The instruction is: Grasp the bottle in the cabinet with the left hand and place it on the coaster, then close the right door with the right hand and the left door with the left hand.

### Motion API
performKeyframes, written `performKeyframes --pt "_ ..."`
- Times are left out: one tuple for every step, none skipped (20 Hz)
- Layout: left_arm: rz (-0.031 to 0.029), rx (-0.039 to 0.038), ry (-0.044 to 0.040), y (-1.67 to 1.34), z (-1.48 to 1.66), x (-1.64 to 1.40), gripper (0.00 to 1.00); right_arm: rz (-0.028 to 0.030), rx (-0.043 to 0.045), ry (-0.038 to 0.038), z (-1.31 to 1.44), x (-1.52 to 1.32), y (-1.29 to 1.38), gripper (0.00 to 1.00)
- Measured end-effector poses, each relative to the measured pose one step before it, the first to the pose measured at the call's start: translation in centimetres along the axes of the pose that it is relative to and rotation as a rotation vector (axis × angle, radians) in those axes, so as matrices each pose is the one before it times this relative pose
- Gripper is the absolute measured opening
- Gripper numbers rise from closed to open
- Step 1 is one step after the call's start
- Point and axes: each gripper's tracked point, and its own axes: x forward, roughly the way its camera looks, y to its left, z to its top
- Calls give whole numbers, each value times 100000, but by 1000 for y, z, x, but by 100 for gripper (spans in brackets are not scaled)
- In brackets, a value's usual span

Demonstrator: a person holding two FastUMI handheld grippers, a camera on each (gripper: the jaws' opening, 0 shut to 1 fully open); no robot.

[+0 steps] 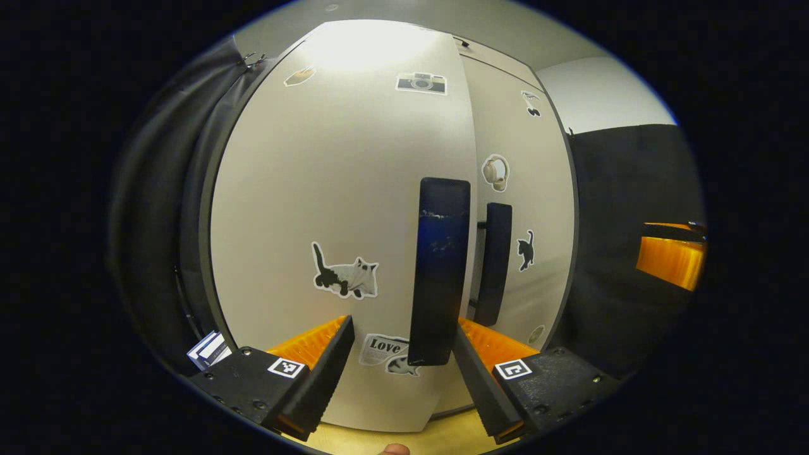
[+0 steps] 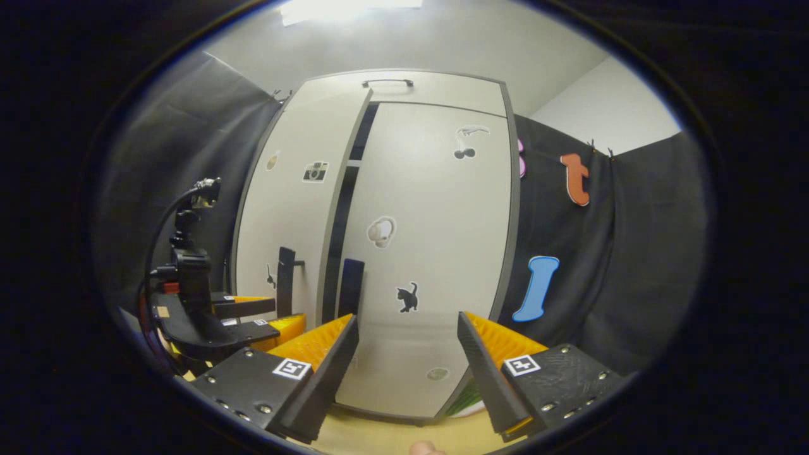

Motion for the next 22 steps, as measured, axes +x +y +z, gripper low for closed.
performKeyframes --pt "424 161 286 6 40 19 94 -280 -2 -55 40 48 -162 95" --pt "339 -9 -25 -9 54 199 94 -205 25 10 -49 -17 -57 95" --pt "307 -187 -87 -99 73 -151 94 33 42 65 -2 43 1 95" --pt "277 -341 -39 -44 39 -161 94 38 -71 60 -76 -14 -7 95" --pt "201 -368 20 26 -68 -203 94 -38 -161 16 -5 55 -9 95" --pt "100 -105 -178 42 -38 -278 94 60 -168 104 -78 72 63 95" --pt "6 106 -73 26 -169 -239 94 1 -121 112 -63 63 18 95" --pt "24 111 -97 -6 -65 -234 94 84 -91 231 -121 -2 52 93" --pt "-75 428 -14 14 -35 -21 94 71 -30 328 -123 36 82 93" --pt "-115 376 128 -14 -11 -29 94 45 4 84 -46 24 36 93" --pt "-20 211 239 -56 59 64 99 -4 -11 -42 42 -17 5 93" --pt "138 -155 385 -81 25 35 95 21 -12 -136 4 -60 22 93" --pt "112 -275 95 -27 26 152 95 -71 -39 -171 78 -65 -36 93" --pt "-308 -713 173 -135 112 79 95 -164 -59 -349 89 -110 -131 95" --pt "421 -929 51 -67 104 -74 95 -236 49 -300 178 -60 -149 93" --pt "365 -357 -27 -138 302 -211 94 -125 144 -283 44 -138 -212 95" --pt "903 539 343 -26 272 -410 94 -81 195 -122 71 -63 -165 95" --pt "764 1091 -851 -70 496 -499 94 33 137 -174 54 -203 -170 93" --pt "620 994 -886 -83 550 -381 94 -49 3 -223 78 -181 -251 95" --pt "601 540 -76 -133 421 -479 94 33 -23 -176 7 -148 -144 93" --pt "219 133 -178 -212 251 -472 94 12 282 -275 -8 -179 -157 93" --pt "929 -177 480 -204 185 -529 94 213 542 116 -131 -227 -85 93"
